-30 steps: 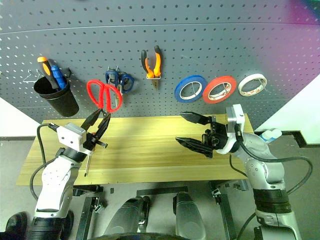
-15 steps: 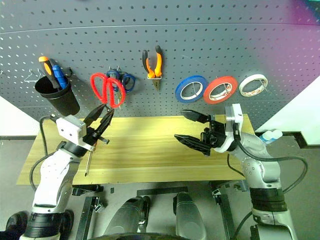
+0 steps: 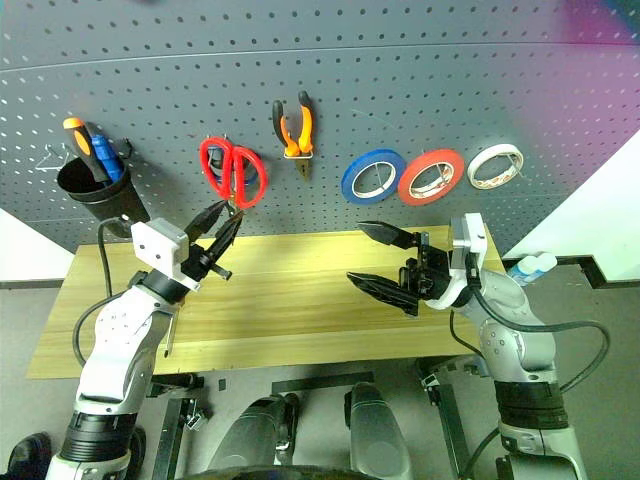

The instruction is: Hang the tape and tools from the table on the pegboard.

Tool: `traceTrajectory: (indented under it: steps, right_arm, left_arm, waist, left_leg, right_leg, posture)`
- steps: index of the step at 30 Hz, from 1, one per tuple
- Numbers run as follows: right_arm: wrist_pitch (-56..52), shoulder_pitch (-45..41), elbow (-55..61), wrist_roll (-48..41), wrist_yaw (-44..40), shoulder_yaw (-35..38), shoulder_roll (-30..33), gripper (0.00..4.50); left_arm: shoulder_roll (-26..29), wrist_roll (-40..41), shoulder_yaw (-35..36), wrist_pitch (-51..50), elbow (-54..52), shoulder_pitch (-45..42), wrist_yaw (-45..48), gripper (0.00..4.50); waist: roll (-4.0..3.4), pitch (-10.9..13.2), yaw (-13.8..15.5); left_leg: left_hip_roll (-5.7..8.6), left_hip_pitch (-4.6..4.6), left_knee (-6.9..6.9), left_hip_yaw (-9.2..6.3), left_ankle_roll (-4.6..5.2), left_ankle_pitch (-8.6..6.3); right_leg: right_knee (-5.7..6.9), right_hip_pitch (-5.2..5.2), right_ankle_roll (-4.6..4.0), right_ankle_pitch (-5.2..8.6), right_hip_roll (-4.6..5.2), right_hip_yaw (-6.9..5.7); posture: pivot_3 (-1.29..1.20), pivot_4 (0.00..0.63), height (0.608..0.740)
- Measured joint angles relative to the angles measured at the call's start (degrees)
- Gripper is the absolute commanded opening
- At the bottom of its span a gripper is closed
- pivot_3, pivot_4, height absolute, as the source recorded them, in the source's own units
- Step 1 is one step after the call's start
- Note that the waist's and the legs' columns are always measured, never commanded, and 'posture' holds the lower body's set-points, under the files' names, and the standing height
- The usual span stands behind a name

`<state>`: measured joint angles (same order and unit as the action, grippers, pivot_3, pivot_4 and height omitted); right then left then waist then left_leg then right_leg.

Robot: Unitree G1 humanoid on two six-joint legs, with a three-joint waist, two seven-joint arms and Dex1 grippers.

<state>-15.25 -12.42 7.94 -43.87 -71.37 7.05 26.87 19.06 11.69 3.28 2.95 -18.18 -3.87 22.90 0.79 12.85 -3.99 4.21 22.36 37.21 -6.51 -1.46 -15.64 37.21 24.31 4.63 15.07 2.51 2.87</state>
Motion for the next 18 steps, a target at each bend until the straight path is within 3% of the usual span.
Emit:
traceTrajectory:
  steps: [18]
  right_arm:
    - [3.75, -1.56, -5.9, 2.61, -3.53, -0.95, -0.42, 4.5]
  left_arm:
    - [-3.66, -5.31, -2.21, -5.7, -6.44, 1.48, -6.87, 1.05]
  waist:
    - [0.0, 0.0, 0.05]
  left_leg:
    - [0.0, -0.01, 0.04, 0.01, 0.0, 0.0]
  right_leg:
    - [0.05, 0.0, 0.0, 0.0, 0.0, 0.0]
  posture:
    - [-0.14, 0.194, 0.74]
